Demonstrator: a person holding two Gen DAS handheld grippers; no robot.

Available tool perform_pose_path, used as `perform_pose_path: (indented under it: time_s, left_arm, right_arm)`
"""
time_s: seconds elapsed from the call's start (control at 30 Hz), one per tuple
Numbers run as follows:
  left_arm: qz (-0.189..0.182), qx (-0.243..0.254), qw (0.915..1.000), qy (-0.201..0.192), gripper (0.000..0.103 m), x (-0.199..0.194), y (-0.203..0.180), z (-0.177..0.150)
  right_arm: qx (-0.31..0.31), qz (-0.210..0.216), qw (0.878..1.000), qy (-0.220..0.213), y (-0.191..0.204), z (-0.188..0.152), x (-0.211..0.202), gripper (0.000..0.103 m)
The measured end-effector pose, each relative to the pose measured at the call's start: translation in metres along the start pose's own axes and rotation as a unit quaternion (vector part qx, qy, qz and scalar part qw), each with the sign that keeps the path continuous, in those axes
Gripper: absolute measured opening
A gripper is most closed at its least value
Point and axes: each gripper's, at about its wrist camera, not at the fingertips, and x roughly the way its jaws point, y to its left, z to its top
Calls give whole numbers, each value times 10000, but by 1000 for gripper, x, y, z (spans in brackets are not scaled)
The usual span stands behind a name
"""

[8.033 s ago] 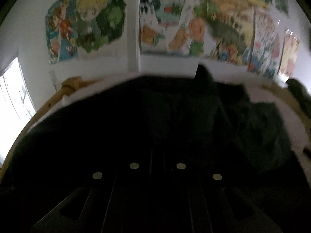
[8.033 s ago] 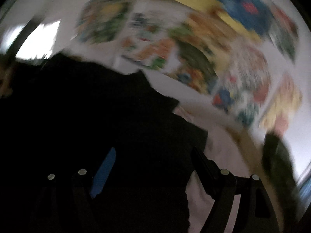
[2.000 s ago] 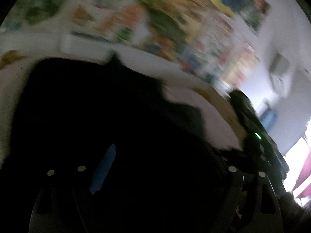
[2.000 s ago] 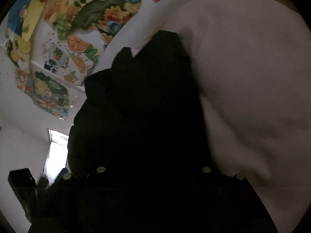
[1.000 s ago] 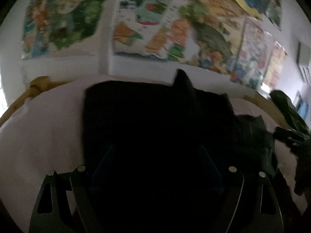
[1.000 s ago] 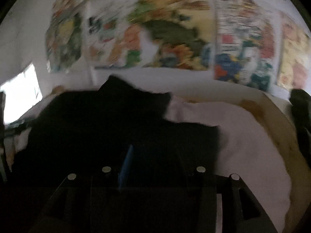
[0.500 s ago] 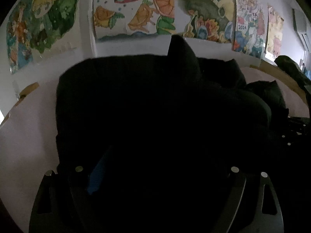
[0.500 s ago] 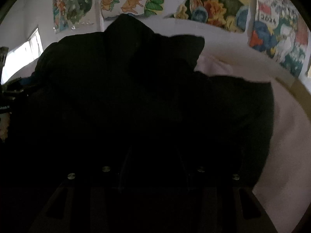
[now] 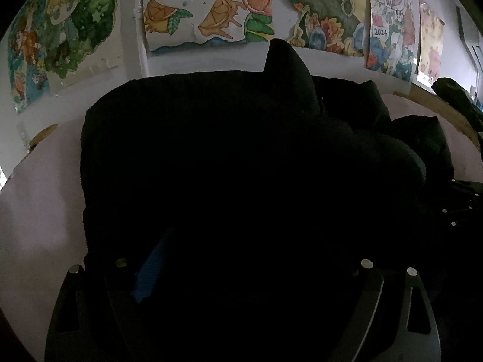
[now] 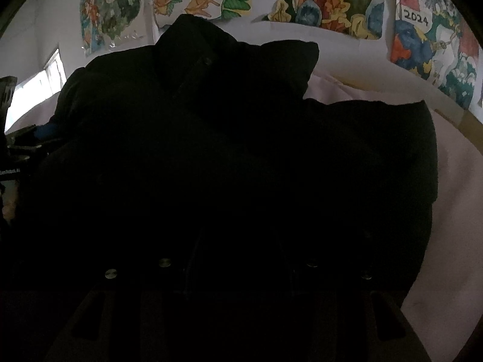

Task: Fold large clothes

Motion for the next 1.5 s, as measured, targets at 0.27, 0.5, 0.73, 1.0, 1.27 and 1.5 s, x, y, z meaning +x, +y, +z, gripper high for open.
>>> perform_pose_path:
  time_s: [0.27, 0.5, 0.73, 1.0, 1.27, 1.5]
  left_arm:
    - [-387, -442, 9982, 98, 90, -25, 10, 14]
    - [-896, -1158, 9876, -573, 90, -37, 18, 58]
    - [-709, -1017, 9917, -356, 90, 22, 5, 137]
    - [-464, -1659, 9847, 276, 90, 102, 26, 175]
    - [-1008, -1916, 9763, -16, 44, 118, 34, 172]
    - [-927, -1650, 9816, -272, 6, 83, 18, 175]
  right_arm:
    - [703, 580, 9956, 205, -16, 14, -23, 61]
    - [1491, 712, 9859, -280, -28, 62, -50, 81]
    - [3020, 937, 9444, -904, -63, 112, -22, 83]
    - [3496, 742, 9274, -1103, -80, 120, 38, 68]
    - [3439, 669, 9283, -1247, -79, 112, 50, 42]
    - [2624, 466, 9541, -1370, -47, 124, 13, 23]
